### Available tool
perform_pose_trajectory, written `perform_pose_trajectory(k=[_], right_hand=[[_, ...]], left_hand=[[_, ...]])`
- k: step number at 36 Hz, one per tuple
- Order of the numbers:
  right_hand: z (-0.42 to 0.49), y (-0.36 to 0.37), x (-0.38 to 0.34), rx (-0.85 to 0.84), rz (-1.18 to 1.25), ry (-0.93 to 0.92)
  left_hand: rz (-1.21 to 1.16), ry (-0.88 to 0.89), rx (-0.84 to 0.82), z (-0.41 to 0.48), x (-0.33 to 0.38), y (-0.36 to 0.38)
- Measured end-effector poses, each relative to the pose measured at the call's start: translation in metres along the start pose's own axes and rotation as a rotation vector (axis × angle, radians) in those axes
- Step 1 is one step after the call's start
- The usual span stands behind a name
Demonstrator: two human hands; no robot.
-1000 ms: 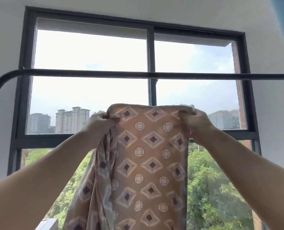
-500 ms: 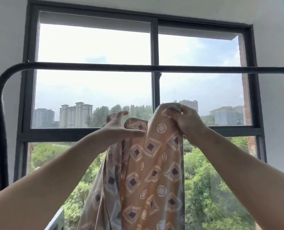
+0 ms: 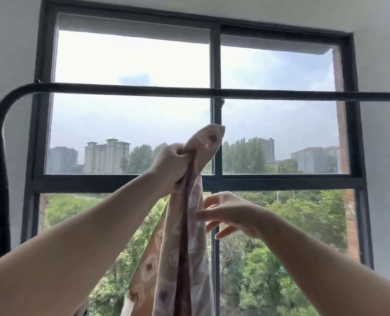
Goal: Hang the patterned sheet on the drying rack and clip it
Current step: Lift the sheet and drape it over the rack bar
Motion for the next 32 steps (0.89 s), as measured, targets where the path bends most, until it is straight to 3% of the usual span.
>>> perform_pose_trajectory(k=[7, 14, 19, 22, 26, 32], right_hand=[[0.007, 0.026, -0.002, -0.081, -0.069, 0.048], [0.006, -0.001, -0.005, 0.161, 0.086, 0.025], [0.012, 0.030, 0.028, -0.009, -0.145, 0.107], [0.016, 0.063, 0.053, -0.118, -0.160, 0.181], [0.019, 0.044, 0.066, 0.030, 0.148, 0.214], [0.010, -0.053, 0.001, 0.513, 0.266, -0.115]], left_hand=[[0.053, 0.057, 0.053, 0.002, 0.012, -0.007], [0.133, 0.135, 0.094, -0.004, 0.021, -0.021], [0.158, 0.197, 0.149, -0.008, 0.033, -0.029], [0.192, 0.220, 0.206, -0.009, 0.039, -0.033], [0.270, 0.213, 0.275, -0.009, 0.035, -0.050], [0.291, 0.186, 0.371, -0.010, 0.021, -0.087]])
Point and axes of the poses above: each hand's wrist, its own z-axis towards the middle knuckle, its own y-axis out of the palm, x = y × z, the point moved 8 cm from there along z, towards the middle knuckle, and after that the axes turned 3 degrees about -x, right-handed, at the moved point
